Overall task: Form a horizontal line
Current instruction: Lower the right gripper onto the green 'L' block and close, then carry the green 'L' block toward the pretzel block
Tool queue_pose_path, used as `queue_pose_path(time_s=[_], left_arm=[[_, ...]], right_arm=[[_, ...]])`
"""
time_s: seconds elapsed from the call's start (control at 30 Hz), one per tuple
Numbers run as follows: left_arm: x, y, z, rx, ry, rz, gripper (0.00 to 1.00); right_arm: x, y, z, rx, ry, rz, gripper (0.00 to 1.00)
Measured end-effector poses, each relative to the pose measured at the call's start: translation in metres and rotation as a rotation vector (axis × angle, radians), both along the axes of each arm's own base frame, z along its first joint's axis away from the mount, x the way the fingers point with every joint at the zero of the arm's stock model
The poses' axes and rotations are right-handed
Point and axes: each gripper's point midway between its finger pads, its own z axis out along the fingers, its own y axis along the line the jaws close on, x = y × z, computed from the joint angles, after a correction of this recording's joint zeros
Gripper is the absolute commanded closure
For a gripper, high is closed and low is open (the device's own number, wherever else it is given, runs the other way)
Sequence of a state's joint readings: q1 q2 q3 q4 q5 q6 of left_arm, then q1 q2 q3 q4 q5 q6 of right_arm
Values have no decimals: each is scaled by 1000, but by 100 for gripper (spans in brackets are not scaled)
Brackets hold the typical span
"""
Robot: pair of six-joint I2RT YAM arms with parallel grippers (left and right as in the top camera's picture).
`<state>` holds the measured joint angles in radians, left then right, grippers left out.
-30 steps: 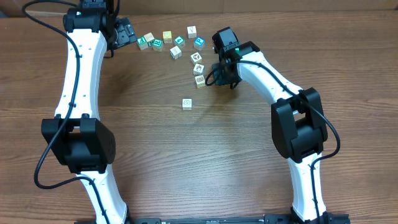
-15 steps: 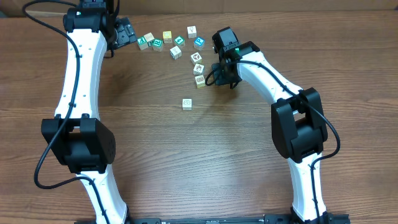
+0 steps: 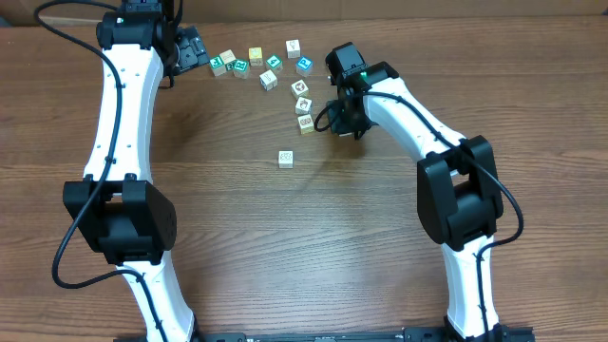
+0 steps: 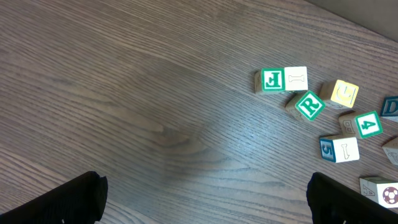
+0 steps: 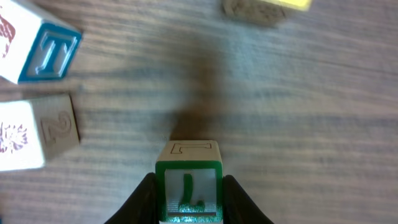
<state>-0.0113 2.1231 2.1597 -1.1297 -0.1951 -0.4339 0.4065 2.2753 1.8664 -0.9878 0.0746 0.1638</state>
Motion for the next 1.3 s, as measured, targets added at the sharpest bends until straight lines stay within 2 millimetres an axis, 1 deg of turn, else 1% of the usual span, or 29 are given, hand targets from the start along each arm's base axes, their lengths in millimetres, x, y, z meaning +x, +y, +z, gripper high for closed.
queue_pose_path(time_s=[0.1,0.27,0.37,0.5,0.6,0.67,0.83,0.97,1.1,1.3], left_arm=[[0,0,0,0,0,0,0],[0,0,0,0,0,0,0],[0,0,0,0,0,0,0],[0,0,0,0,0,0,0],[0,0,0,0,0,0,0],[0,0,0,0,0,0,0],[0,0,0,0,0,0,0],[0,0,0,0,0,0,0],[0,0,0,0,0,0,1],[0,0,0,0,0,0,0]], right_arm=[[-10,-4,14,3,20,-42,81],[-30,-11,45,22,51,-134,81],[-38,-9,52,50,76,-168,81],[-44,-1,52,84,105,-185,81],[-49,8,52,99,113,-185,81],[-53,17,52,100,115,-178,81],[-64,45,53,103,104,-135,81],[-73,61,53,81,86,-116,81],[-75,69,53,67,62,-121,81],[-69,76,55,77,21,-126,81]])
